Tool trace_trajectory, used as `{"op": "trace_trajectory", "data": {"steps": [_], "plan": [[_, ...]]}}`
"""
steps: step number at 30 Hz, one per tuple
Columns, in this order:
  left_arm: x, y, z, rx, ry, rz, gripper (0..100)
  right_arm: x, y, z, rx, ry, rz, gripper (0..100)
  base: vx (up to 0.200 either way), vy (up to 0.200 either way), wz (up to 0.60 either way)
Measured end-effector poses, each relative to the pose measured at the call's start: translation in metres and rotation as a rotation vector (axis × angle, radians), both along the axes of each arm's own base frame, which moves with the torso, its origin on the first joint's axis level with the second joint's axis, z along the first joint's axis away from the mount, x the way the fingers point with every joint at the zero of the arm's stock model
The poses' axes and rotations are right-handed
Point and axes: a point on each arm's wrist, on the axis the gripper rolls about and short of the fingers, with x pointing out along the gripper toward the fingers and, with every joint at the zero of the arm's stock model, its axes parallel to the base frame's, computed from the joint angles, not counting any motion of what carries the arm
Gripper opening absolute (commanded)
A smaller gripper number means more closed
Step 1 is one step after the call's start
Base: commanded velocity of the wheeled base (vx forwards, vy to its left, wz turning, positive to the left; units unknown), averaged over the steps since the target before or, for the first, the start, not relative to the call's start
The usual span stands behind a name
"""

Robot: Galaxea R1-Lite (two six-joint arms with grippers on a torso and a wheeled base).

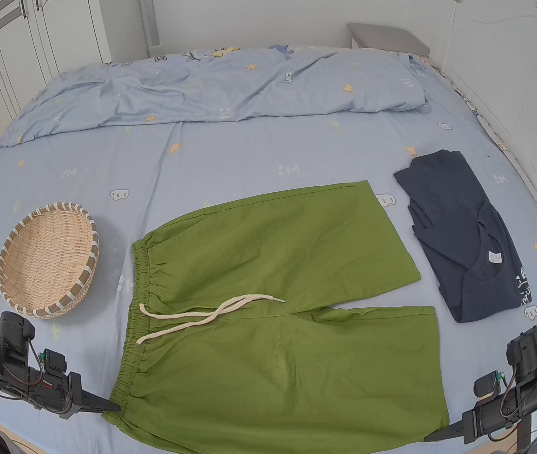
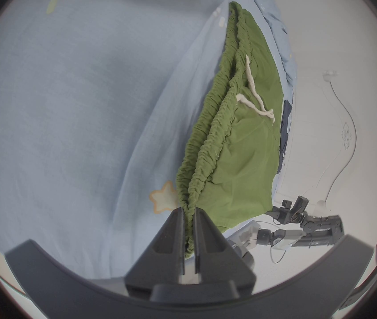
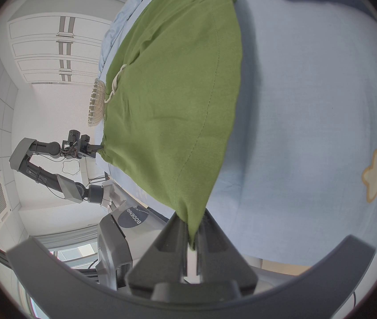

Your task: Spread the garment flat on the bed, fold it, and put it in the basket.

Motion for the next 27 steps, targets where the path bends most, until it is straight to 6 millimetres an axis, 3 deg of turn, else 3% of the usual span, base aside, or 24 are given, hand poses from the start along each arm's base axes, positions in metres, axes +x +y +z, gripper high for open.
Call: {"op": "trace_trajectory", "data": {"steps": [5, 9, 14, 22, 27], "plan": [[0.003, -0.002, 0.02, -0.02, 0.028, 0.038, 0, 0.004, 0.001, 0.013, -0.004, 0.018, -0.004, 0, 0.0, 0.0, 0.0], [0.01, -0.004, 0.039, -0.022, 0.0, 0.056, 0, 0.023, 0.005, 0.04, 0.008, -0.035, -0.01, 0, 0.0, 0.0, 0.0], [0.026, -0.007, 0.065, -0.034, -0.046, 0.082, 0, 0.051, 0.01, 0.089, 0.045, -0.169, -0.03, 0, 0.0, 0.0, 0.0], [0.074, -0.018, 0.125, -0.089, -0.156, 0.125, 0, 0.082, 0.016, 0.169, 0.105, -0.358, -0.058, 0, 0.0, 0.0, 0.0], [0.101, -0.023, 0.152, -0.121, -0.199, 0.144, 0, 0.098, 0.019, 0.207, 0.115, -0.423, -0.073, 0, 0.0, 0.0, 0.0]]}}
